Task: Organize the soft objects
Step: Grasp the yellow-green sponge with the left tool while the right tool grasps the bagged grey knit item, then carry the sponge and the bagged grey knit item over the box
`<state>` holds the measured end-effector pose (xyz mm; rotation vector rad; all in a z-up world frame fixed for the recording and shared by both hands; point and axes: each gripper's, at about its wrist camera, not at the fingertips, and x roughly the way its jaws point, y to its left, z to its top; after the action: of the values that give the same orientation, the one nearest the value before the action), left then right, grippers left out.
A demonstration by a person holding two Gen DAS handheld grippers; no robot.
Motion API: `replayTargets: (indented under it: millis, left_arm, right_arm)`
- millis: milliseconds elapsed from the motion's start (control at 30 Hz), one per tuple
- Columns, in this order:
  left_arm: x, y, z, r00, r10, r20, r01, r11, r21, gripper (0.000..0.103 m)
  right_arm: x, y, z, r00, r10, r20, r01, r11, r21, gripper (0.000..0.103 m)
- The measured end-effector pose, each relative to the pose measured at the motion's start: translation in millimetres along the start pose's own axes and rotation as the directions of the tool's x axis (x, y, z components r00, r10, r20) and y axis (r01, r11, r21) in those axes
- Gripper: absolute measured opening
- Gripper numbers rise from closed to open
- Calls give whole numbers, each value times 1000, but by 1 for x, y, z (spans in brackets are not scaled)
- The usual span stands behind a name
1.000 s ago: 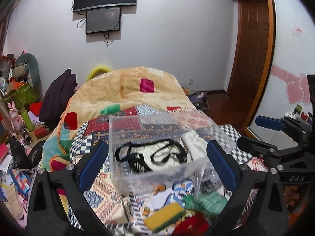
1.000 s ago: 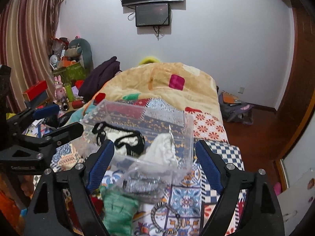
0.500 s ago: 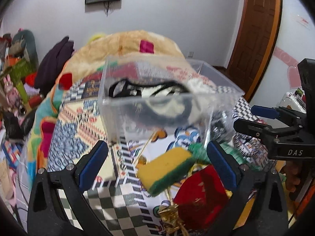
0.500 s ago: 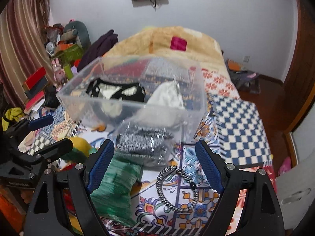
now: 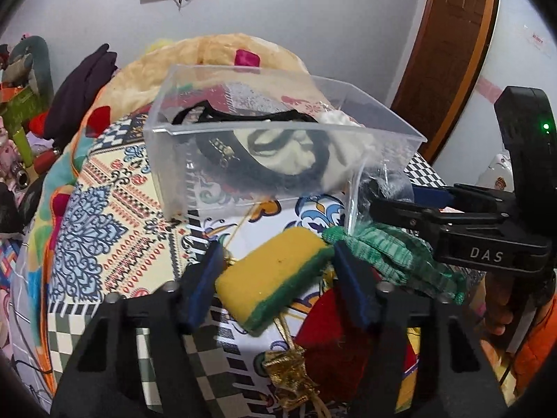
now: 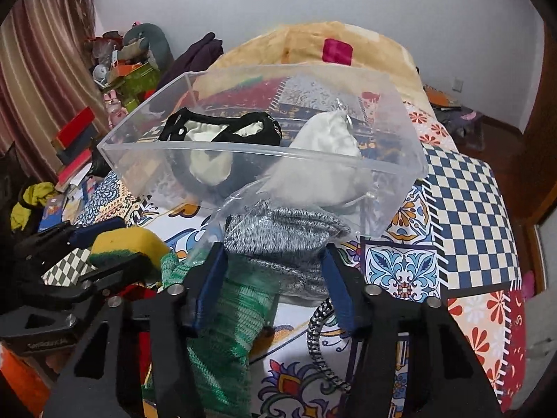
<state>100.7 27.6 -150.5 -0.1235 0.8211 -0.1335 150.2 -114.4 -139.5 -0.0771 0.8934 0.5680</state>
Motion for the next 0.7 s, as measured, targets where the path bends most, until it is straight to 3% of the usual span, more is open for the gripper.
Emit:
replayTargets:
  millis: [233, 700]
  left_arm:
    - [-14, -1, 3, 999, 4, 46, -5, 1000, 4, 56]
    - [-60, 1, 31, 978, 35, 206, -38, 999, 12, 55]
  right_arm:
    - [-6, 4, 2, 1000, 17, 17, -16, 1000, -11, 22]
    - [-52, 8, 14, 987, 50, 150, -46, 998, -34, 10]
